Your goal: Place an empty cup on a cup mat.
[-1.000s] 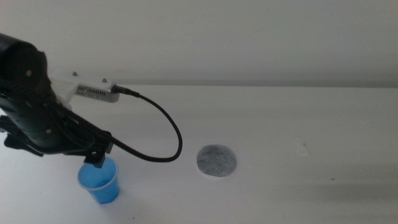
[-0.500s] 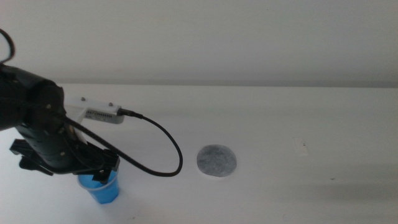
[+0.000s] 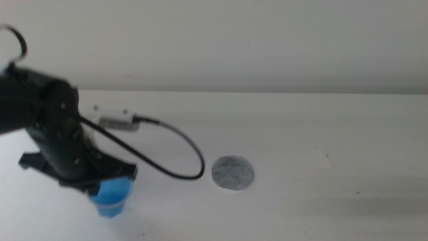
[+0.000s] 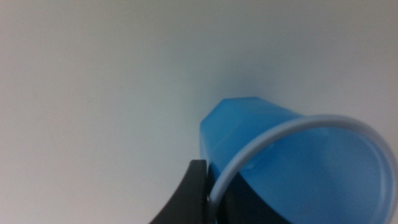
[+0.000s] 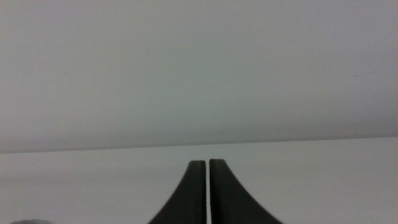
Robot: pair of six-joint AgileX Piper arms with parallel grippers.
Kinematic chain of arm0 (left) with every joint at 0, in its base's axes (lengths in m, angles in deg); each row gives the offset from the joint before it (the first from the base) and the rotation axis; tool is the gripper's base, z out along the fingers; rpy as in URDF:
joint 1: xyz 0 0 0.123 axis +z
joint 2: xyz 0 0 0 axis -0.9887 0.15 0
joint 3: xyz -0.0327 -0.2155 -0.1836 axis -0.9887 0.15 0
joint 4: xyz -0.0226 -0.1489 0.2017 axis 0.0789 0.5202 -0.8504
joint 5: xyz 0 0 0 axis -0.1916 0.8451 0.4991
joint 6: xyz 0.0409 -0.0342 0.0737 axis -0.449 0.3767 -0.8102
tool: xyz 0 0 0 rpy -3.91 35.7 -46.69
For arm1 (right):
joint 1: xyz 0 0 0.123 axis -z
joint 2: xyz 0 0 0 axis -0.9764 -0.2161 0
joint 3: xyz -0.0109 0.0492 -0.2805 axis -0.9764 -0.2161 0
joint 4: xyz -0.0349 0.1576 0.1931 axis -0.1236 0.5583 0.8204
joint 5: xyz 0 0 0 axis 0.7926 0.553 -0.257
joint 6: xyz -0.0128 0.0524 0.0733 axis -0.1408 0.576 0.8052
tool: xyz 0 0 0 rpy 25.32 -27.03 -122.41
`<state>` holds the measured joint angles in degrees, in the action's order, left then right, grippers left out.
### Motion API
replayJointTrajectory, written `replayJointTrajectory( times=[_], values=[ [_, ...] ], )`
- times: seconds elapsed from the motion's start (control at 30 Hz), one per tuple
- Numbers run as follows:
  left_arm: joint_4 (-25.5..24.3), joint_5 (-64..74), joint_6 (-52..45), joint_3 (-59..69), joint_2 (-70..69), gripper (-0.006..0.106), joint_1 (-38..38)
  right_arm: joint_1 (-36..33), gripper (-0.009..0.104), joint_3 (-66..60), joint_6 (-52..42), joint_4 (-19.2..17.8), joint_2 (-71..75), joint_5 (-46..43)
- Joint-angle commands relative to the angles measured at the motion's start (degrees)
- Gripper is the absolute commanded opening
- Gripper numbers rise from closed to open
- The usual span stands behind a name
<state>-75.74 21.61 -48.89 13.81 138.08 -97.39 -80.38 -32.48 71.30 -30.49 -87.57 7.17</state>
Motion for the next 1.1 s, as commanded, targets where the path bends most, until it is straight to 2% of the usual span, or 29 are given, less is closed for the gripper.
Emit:
replayJointTrajectory(
  times=[0.0, 0.17, 0.43, 0.7, 1.07],
  values=[
    [1.4, 3.7, 3.3, -4.1, -1.5, -0.002, -2.6, 0.0, -0.002, -2.0, -0.1, -0.6, 2.1, -0.3],
    [2.3, 7.7, 9.1, -16.2, 3.1, -0.002, -10.4, 0.0, -0.002, -2.0, -0.1, -0.6, 2.1, -0.3],
    [2.9, 14.2, 9.5, -36.0, 19.3, -0.002, -20.4, 0.0, -0.002, -2.0, -0.1, -0.6, 2.1, -0.3],
    [3.8, 15.4, 9.1, -46.6, 28.0, -0.002, -21.1, 0.0, -0.002, -2.0, -0.1, -0.6, 2.1, -0.3],
    [5.2, 13.1, 9.3, -48.2, 32.1, -0.002, -21.1, 0.0, -0.002, -2.0, -0.1, -0.6, 2.1, -0.3]
  ],
)
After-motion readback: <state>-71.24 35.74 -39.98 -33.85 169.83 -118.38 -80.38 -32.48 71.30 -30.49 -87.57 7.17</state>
